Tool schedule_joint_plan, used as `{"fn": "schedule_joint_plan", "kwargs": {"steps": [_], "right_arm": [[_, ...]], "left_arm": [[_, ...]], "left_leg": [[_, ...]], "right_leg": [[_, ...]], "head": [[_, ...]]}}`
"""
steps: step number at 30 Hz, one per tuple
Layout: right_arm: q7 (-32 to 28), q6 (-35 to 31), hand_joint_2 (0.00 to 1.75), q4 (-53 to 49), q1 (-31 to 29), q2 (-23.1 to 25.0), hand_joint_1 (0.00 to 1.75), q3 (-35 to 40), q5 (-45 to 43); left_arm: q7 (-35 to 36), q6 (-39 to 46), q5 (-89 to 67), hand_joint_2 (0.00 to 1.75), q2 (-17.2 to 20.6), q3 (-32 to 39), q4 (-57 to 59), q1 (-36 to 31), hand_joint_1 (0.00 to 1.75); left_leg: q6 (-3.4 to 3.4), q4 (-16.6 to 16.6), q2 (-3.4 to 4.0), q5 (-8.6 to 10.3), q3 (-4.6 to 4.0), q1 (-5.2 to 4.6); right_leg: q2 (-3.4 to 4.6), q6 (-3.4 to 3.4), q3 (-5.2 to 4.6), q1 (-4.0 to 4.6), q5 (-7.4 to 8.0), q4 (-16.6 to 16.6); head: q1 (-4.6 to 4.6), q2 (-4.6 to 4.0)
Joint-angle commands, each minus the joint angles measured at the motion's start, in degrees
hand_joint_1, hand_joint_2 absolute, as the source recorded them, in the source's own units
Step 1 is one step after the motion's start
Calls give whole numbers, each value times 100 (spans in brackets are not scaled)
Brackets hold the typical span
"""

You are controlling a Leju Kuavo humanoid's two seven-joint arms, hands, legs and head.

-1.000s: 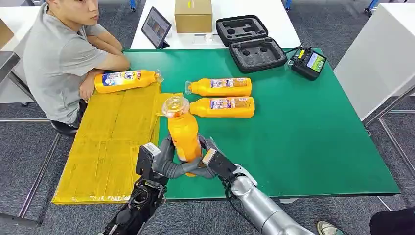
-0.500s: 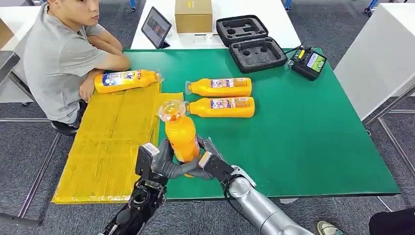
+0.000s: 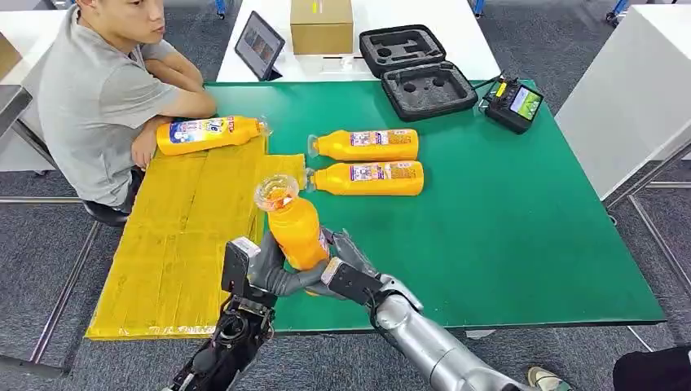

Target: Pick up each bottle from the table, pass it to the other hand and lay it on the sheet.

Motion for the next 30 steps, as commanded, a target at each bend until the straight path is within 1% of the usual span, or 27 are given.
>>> {"fn": "schedule_joint_plan", "kwargs": {"steps": [1,3,4,6,7,8,10,11,12,14,16,19,20,23,24,27,28,29,30], "right_arm": [[26,63,175,616,6,102,119,263,35],[26,61,175,654,-3,104,103,241,32],[26,54,175,682,-9,107,87,226,33],[26,56,175,707,-9,118,82,201,28],[26,48,175,705,4,118,68,190,28],[26,48,175,709,9,122,42,177,19],[26,39,175,710,15,123,42,165,18],[26,39,175,710,15,123,33,165,18],[26,18,175,705,42,130,2,119,12],[26,-15,175,683,93,144,0,10,-7],[26,-25,175,665,140,146,0,-50,-53],[26,-52,175,648,158,143,0,-55,-52],[26,-52,175,648,158,143,0,-55,-52],[26,-254,175,523,240,144,0,-85,5],[26,-336,175,416,295,129,0,-74,40],[26,-200,175,-426,617,-1,0,54,-68],[26,-310,175,-483,666,-37,0,90,3],[26,-393,175,-442,672,-32,0,54,47],[26,-334,175,-435,699,-11,0,-103,-75]], "left_arm": [[-47,60,-45,175,-157,-187,394,-639,175],[-59,77,-41,175,-160,-185,396,-653,175],[-72,94,-32,175,-158,-173,383,-659,175],[-82,108,-18,175,-153,-162,364,-662,175],[-87,120,-6,175,-152,-151,354,-662,175],[-90,129,5,175,-154,-139,350,-660,175],[-90,133,10,175,-150,-137,346,-658,175],[-90,133,10,175,-150,-137,346,-658,175],[-90,189,23,175,-139,-108,321,-642,175],[-90,244,52,175,-110,-73,248,-603,175],[-90,267,58,175,-79,-33,214,-583,175],[-90,276,63,175,-78,-19,208,-580,175],[-90,276,63,175,-78,-19,208,-580,175],[-90,330,27,175,-75,39,153,-558,175],[-90,337,32,175,-67,75,146,-551,175],[-90,333,38,175,-37,172,87,-526,175],[-90,330,30,175,-27,204,59,-525,175],[-90,326,23,175,-30,240,46,-521,175],[-90,411,-13,175,-35,323,-5,-506,175]], "left_leg": [[-9,2,-30,-3,13,8],[-6,2,-21,-1,6,7],[-7,2,-25,-3,11,7],[-9,5,-29,-6,16,10],[-8,3,-25,-3,11,7],[-10,6,-31,-8,18,11],[-6,0,-18,0,6,6],[-9,3,-25,-4,13,9],[-11,5,-32,-8,22,11],[-6,1,-18,-2,9,8],[-9,2,-27,-5,17,11],[-6,0,-18,-1,8,8],[-10,3,-28,-7,19,10],[-8,0,-25,-2,12,8],[-7,0,-19,-1,8,8],[-10,2,-25,-7,18,12],[-7,1,-22,-3,7,7],[-10,4,-29,-9,17,12],[-9,2,-29,-6,13,10]], "right_leg": [[-24,-7,23,7,-10,0],[-17,-5,14,6,-6,-1],[-20,-6,19,6,-9,-1],[-22,-8,26,9,-12,1],[-20,-7,20,6,-9,1],[-24,-9,29,10,-14,2],[-15,-5,11,6,-4,-2],[-20,-7,21,9,-10,-1],[-25,-9,32,10,-15,1],[-14,-6,14,7,-6,-2],[-19,-8,26,10,-11,-3],[-13,-5,14,8,-5,-4],[-20,-8,27,9,-13,-1],[-18,-6,19,7,-8,-2],[-14,-5,13,8,-5,-4],[-18,-9,26,11,-12,-3],[-17,-6,13,6,-8,-1],[-21,-9,26,11,-15,0],[-22,-8,23,9,-12,-2]], "head": [[-2,0],[-2,0],[-2,0],[-2,0],[-2,0],[0,0],[-2,0],[0,0],[-2,0],[-2,0],[0,0],[-2,0],[-2,0],[0,0],[-2,0],[-2,0],[-4,0],[0,0],[0,0]]}}
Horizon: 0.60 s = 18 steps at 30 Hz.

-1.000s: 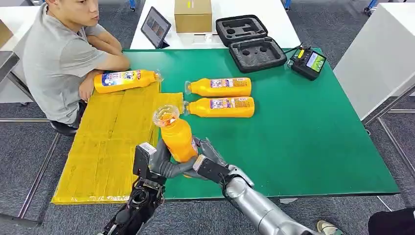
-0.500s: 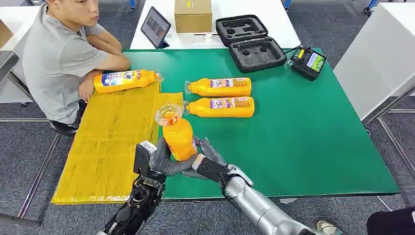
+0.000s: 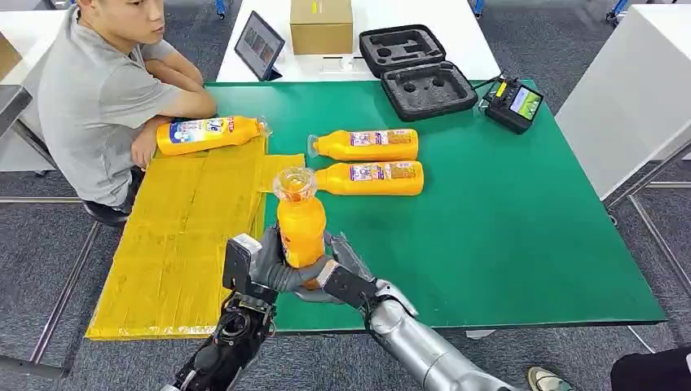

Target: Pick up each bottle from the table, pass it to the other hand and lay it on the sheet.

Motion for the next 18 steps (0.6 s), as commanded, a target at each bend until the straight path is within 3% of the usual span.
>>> {"fn": "schedule_joint_plan", "kwargs": {"steps": [1,18], "right_arm": [[41,-19,175,-741,602,-207,0,7,-69],[41,-311,175,-1179,843,-387,0,-204,41]], "left_arm": [[-55,103,-37,175,-3,370,-68,-416,175],[-55,139,61,175,-40,609,47,-568,175]], "left_leg": [[-8,2,-22,-5,11,8],[-8,3,-23,-7,14,5]], "right_leg": [[-16,-6,19,7,-9,-1],[-16,-7,22,4,-12,2]], "head": [[-2,0],[0,0]]}}
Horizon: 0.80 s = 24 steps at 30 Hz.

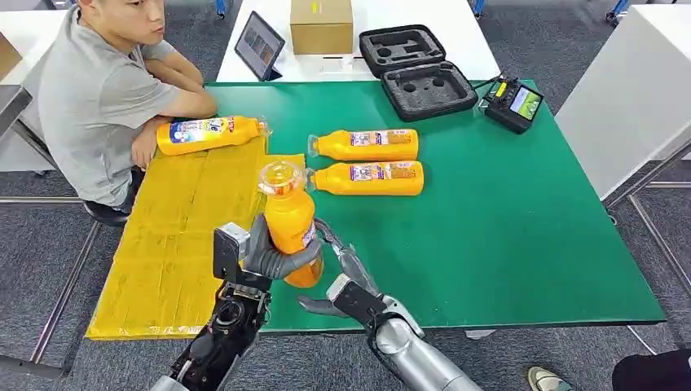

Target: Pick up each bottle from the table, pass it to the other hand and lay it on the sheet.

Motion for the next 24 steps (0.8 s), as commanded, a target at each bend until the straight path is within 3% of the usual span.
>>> {"fn": "schedule_joint_plan", "kwargs": {"steps": [1,11,17,24], "right_arm": [[0,-116,175,-214,176,-163,0,-92,106],[0,91,175,-277,347,-148,0,-183,-36],[0,285,175,-16,205,-117,0,-432,-311],[0,265,175,45,141,-59,0,-615,-246]], "left_arm": [[9,137,95,175,-23,340,161,-398,175],[9,110,22,175,22,443,-99,-166,175],[9,-506,422,175,-71,96,410,-236,175],[9,-362,542,175,-149,-107,556,-400,175]], "left_leg": [[-6,1,-15,-3,6,4],[-6,1,-3,-10,18,5],[-6,-4,-12,-6,20,2],[-6,-2,-11,-4,14,2]], "right_leg": [[-11,-5,11,4,-6,-1],[2,-6,22,4,-8,-1],[-7,-5,26,0,-8,-3],[-7,-5,19,1,-7,-1]], "head": [[0,0],[2,0],[2,0],[2,0]]}}
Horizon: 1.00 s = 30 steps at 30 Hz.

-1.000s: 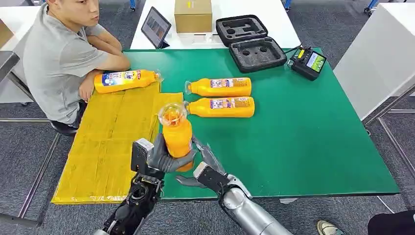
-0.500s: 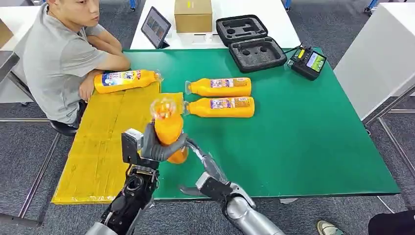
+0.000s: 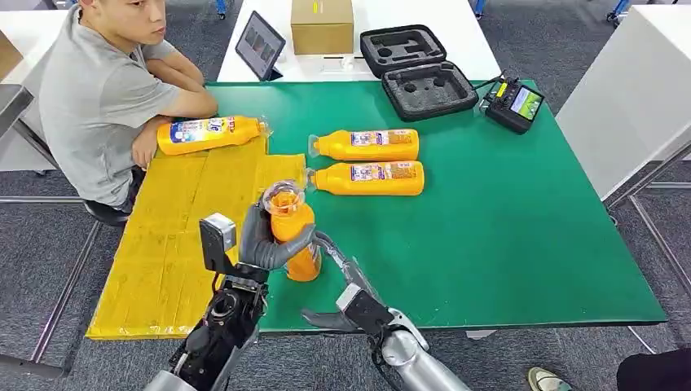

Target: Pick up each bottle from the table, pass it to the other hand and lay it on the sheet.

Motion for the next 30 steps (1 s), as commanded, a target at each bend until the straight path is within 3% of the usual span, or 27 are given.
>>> {"fn": "schedule_joint_plan", "kwargs": {"steps": [1,14,15,16,17,18,30], "right_arm": [[2,29,175,312,-205,29,0,-378,110],[2,-17,175,215,-137,42,0,-467,288],[2,-31,175,178,-122,46,0,-477,322],[2,-35,175,167,-119,52,0,-483,333],[2,-38,175,159,-122,63,0,-490,356],[2,-32,175,153,-125,70,0,-496,357],[2,38,175,213,-173,120,0,-497,412]], "left_arm": [[19,131,162,175,-46,-308,524,-302,175],[19,413,14,175,-37,-425,540,-339,169],[19,457,-10,175,-36,-447,564,-346,155],[19,489,-29,175,-36,-456,577,-350,110],[19,563,-93,175,-31,-489,614,-365,24],[19,577,-112,175,-31,-510,651,-377,0],[19,824,-433,175,-73,-629,1254,-547,0]], "left_leg": [[-6,-2,-8,-4,15,2],[-9,1,-7,-9,23,5],[-7,-1,-7,-6,20,3],[-6,-2,-6,-4,15,3],[-9,-1,-8,-9,27,5],[-8,-2,-6,-7,23,3],[-8,0,-6,-8,25,4]], "right_leg": [[-3,-5,16,1,-5,-1],[0,-7,25,4,-9,0],[-1,-6,21,2,-8,0],[-1,-6,16,2,-5,-2],[0,-9,28,4,-10,-1],[1,-7,23,2,-8,-1],[1,-7,26,3,-9,-1]], "head": [[-2,0],[0,0],[0,0],[0,0],[0,0],[-2,0],[-2,0]]}}
